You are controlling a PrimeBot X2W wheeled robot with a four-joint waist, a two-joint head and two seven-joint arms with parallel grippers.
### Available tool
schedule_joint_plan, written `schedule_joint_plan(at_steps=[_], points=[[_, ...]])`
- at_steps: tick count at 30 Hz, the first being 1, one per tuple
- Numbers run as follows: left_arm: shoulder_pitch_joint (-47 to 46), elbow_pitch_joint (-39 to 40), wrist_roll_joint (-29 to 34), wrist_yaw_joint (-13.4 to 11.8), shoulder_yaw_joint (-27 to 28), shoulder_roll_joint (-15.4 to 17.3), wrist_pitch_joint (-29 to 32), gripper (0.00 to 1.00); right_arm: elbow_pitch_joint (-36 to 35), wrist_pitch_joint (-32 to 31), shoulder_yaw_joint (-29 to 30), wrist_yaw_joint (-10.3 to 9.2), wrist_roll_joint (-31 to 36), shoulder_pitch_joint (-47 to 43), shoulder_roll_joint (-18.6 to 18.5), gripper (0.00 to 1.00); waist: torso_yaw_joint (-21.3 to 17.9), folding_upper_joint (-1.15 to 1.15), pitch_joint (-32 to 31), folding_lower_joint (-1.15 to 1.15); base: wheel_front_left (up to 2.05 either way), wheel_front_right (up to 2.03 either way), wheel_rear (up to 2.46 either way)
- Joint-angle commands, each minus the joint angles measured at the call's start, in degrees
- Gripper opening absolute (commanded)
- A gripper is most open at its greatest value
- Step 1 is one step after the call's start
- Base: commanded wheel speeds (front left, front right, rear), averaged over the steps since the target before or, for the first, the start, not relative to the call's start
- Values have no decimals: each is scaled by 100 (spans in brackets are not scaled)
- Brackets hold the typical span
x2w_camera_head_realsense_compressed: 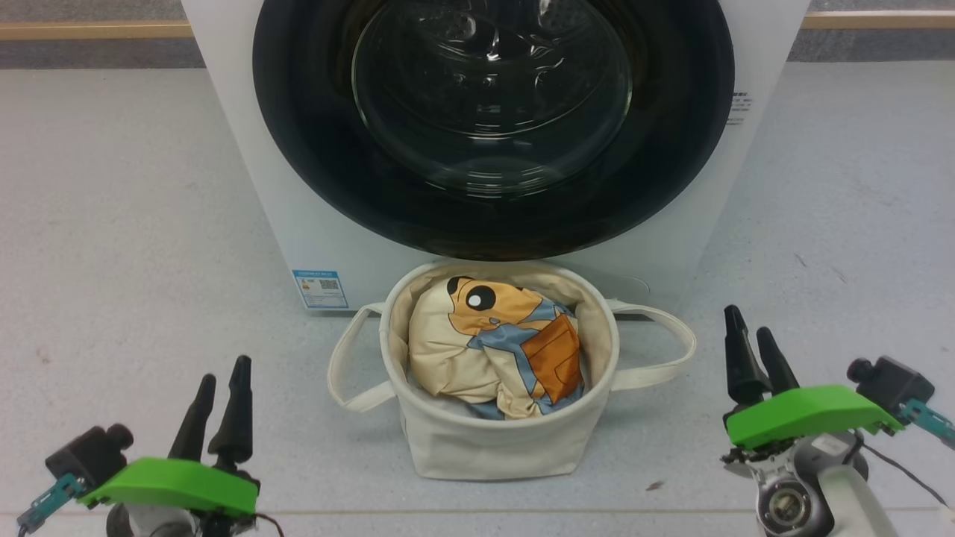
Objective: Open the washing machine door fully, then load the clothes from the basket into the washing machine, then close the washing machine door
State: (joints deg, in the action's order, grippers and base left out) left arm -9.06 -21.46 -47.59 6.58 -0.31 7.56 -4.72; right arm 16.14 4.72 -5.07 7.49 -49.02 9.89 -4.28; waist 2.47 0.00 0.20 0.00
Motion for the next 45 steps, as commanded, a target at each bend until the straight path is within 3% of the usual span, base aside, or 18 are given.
schedule_joint_plan(at_steps=[1, 45], points=[[-361, 148, 213, 30, 144, 161, -92, 100, -196, 91, -123, 0, 208, 381, -97, 100, 7, 0, -1, 0, 0, 0, 0], [-958, -326, 3137, 83, 276, 467, -846, 100, -99, 846, -899, 0, 3142, 978, -282, 100, 230, 0, -32, 0, 0, 0, 0]])
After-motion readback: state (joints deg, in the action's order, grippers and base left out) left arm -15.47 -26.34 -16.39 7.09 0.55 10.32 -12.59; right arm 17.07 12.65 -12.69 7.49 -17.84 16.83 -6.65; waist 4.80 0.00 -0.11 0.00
